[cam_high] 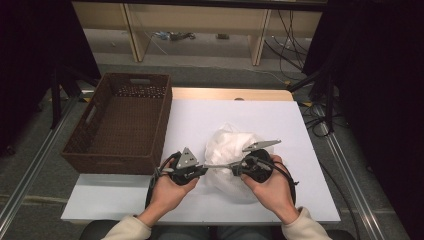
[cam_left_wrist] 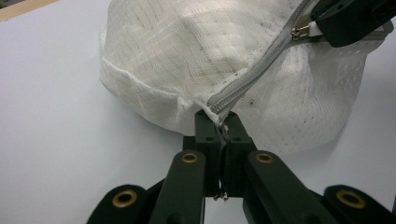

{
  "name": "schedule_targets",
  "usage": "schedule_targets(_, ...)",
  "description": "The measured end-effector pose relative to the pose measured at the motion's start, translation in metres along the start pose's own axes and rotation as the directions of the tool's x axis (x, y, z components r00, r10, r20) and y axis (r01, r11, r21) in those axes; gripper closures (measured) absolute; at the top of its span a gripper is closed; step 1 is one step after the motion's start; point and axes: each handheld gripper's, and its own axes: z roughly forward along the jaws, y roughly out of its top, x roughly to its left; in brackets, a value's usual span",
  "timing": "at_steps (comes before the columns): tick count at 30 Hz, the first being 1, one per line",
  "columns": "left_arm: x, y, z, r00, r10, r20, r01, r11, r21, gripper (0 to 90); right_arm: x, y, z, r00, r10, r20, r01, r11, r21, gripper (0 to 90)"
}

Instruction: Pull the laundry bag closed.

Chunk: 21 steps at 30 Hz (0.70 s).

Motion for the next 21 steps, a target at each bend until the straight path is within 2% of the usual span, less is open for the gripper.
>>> schedule_targets(2, -0.0004, 0.0, 0.0001, 1.0, 0.004, -0.003, -0.004, 1.0, 0.0, 87.2, 0.0004, -0.0002, -0.0002, 1.0, -0.001, 0.006, 0.001, 1.0, -0.004, 86.8)
schedule_targets(3, -0.0002, 0.0, 0.0001, 1.0, 0.004, -0.002, -0.004, 1.0, 0.0, 87.1, 0.0016, -0.0007, -0.0002, 0.9998, 0.02, 0.009, -0.02, 1.0, -0.005, 86.9)
schedule_targets(6, -0.0003, 0.0001, 0.0, 1.0, 0.005, -0.003, -0.005, 1.0, -0.002, 87.1, 0.0025, -0.0009, -0.0009, 0.9992, 0.039, 0.004, -0.039, 0.999, -0.002, 86.9)
schedule_targets(8, 0.0002, 0.0001, -0.0001, 1.0, 0.0, 0.002, 0.0, 1.0, -0.004, 87.1, 0.0018, -0.0009, -0.0007, 0.9996, 0.028, 0.009, -0.028, 1.0, -0.014, 86.8)
schedule_targets(9, 0.0007, 0.0, -0.0001, 1.0, 0.001, 0.004, -0.001, 1.0, -0.005, 87.1, -0.0005, -0.0005, -0.001, 1.0, 0.005, 0.004, -0.005, 1.0, -0.018, 86.8)
schedule_targets(11, 0.0004, 0.0002, -0.0002, 1.0, 0.003, 0.005, -0.003, 1.0, -0.004, 87.1, 0.0007, -0.0009, -0.0023, 0.9993, 0.036, 0.008, -0.036, 0.999, -0.012, 86.8)
schedule_targets(13, 0.0006, 0.0002, -0.0004, 1.0, 0.002, 0.009, -0.002, 1.0, -0.001, 87.1, -0.0022, -0.001, -0.0017, 1.0, 0.005, 0.007, -0.005, 1.0, -0.022, 86.8)
schedule_targets(18, 0.0002, 0.0004, -0.0004, 0.9999, 0.006, 0.009, -0.006, 1.0, -0.002, 87.1, -0.0025, -0.0018, -0.0006, 0.9998, 0.016, 0.009, -0.016, 0.999, -0.033, 86.8)
schedule_targets(21, 0.0005, 0.0002, -0.0004, 1.0, 0.006, 0.007, -0.006, 1.0, -0.004, 87.1, -0.0039, -0.0013, -0.0026, 0.9999, 0.015, 0.008, -0.015, 1.0, 0.0, 86.8)
